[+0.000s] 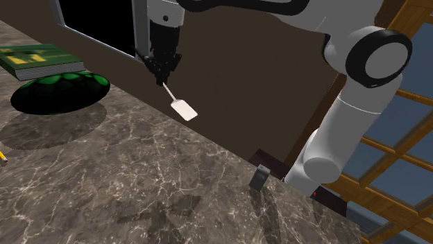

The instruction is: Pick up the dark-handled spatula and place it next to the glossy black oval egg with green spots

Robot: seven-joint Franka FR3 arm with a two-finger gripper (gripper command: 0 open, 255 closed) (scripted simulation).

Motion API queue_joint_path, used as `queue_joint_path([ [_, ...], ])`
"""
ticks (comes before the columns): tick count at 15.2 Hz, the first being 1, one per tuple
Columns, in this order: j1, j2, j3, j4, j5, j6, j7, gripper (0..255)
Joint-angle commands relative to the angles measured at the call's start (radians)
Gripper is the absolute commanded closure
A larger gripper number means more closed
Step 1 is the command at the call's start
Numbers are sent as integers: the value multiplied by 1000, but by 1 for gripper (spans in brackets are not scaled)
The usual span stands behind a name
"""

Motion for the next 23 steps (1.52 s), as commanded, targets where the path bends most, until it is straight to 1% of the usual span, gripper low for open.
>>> queue_joint_path([
  [1,-2,76,-4,90,-32,-21,-8,255],
  [5,6,226,-17,279,-92,-72,-27,255],
  [13,-8,197,-21,132,-80,48,-29,255],
  [23,-17,189,-24,-13,-79,186,-25,255],
])
